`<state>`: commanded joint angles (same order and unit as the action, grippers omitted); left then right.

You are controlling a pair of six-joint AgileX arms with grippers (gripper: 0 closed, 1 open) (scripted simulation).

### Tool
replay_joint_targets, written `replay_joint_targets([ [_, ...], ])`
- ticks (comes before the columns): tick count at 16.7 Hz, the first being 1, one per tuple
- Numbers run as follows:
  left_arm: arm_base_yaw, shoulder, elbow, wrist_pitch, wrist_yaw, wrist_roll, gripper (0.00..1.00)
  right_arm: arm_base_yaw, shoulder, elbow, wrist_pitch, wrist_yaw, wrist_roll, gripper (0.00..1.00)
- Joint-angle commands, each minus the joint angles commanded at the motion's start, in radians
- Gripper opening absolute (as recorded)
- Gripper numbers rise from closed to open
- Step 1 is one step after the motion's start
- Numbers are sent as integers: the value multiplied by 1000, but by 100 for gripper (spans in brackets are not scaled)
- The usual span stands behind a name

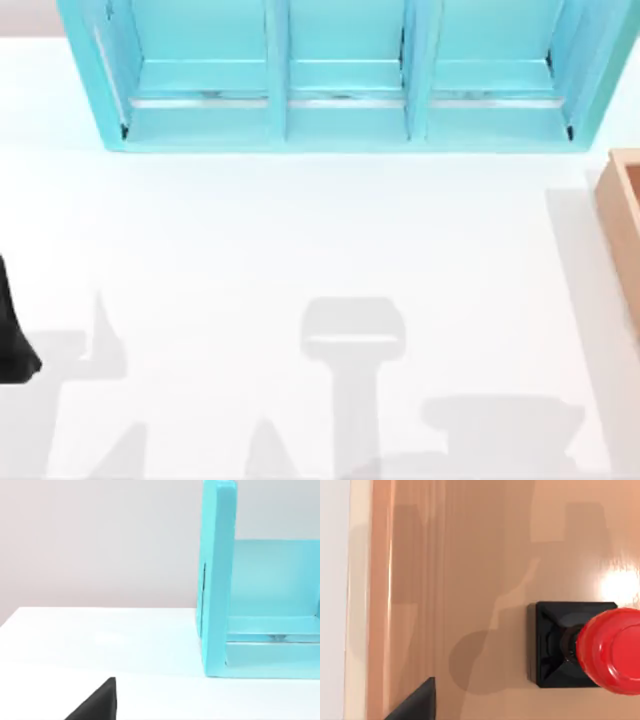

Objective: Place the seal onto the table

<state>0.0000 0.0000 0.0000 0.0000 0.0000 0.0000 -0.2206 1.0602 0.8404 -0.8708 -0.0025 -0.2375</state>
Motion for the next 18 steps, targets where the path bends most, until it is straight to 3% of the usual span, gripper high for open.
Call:
replay_joint_targets([
  [5, 0, 0, 0, 0, 0, 0, 100, -88, 351, 310, -294, 0, -73, 100],
  [9, 0, 0, 0, 0, 0, 0, 100, -130, 508, 468, -422, 0, -105, 100],
  [18, 0, 0, 0, 0, 0, 0, 100, -134, 537, 481, -426, 0, -108, 100],
])
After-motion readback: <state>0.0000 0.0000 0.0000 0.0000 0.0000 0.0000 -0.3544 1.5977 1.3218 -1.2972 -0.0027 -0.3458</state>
